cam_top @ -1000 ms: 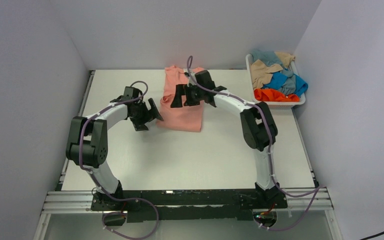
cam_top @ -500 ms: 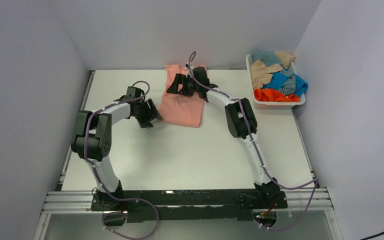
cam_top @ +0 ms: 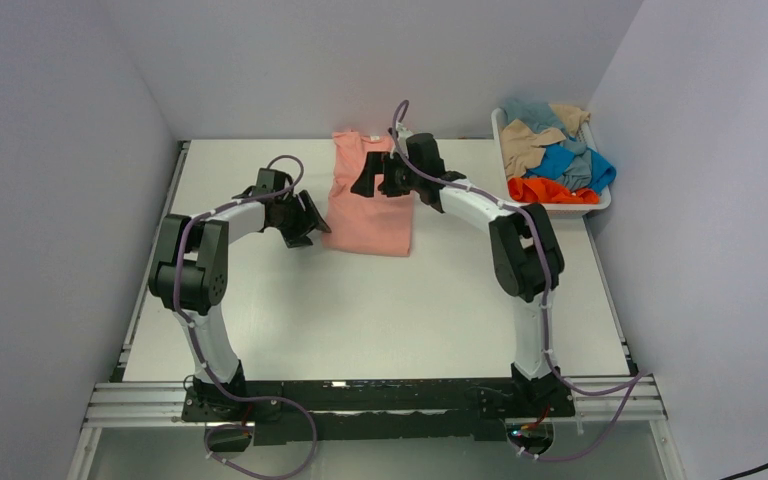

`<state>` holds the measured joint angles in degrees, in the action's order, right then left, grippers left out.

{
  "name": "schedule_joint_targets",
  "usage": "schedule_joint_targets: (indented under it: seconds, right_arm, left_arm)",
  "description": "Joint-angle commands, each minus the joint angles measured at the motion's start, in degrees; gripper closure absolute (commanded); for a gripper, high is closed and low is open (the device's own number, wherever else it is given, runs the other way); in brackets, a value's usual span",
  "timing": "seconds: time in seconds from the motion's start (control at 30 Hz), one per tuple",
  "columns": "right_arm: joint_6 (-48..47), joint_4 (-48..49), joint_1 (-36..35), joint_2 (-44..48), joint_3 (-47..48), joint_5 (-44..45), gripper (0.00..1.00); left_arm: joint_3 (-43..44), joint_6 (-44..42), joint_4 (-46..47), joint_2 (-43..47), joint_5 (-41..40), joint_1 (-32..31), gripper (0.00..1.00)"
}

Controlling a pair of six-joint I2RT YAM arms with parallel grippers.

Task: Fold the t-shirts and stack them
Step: Fold the folded rectangular tshirt in 1/3 of the way, then grab one side of the 2/3 rectangular tshirt with both arms

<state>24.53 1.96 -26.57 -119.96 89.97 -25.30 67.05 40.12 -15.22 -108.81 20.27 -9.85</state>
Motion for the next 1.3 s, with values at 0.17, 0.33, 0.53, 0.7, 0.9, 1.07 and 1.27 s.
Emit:
schedule_joint_targets:
  seconds: [0.17,0.33,0.53,0.7,0.9,1.07,1.27]
  right_arm:
    - [-2.13,-1.26,0.34,15.7,-17.91,9.88,0.0]
    - [-0.17,-4.75,0.56,18.89,-24.87,11.05,0.01]
    - [1.94,-7.72,0.55,17.47,-27.94,8.84,0.17]
    - [3.89,-7.66,0.53,15.69,-29.04,11.32,0.39]
    - [4.11,-8.53,0.46,13.96,-29.42,10.44,0.48]
    - [3.47,-7.75,0.47,12.0,-29.83,12.65,0.53]
    - [2.41,-8.78,0.42,10.17,-28.51,13.39,0.75]
  left_arm:
    - [-6.36,0.3,1.64,-2.57,-0.73,-1.93,0.47]
    - [-3.59,-1.22,-0.69,-3.79,-4.25,-2.62,0.66]
    - [-2.08,-2.08,-0.88,-5.91,-4.46,-2.87,0.98]
    - [-2.67,-3.47,-2.26,-4.58,-6.32,-3.54,1.0]
    - [-4.96,-3.21,-3.28,-2.62,-6.76,-3.86,1.0]
    - [-5.2,-3.11,-2.57,-2.65,-5.99,-4.0,1.0]
    - [-4.37,-3.49,-3.67,-2.67,-6.66,-4.12,1.0]
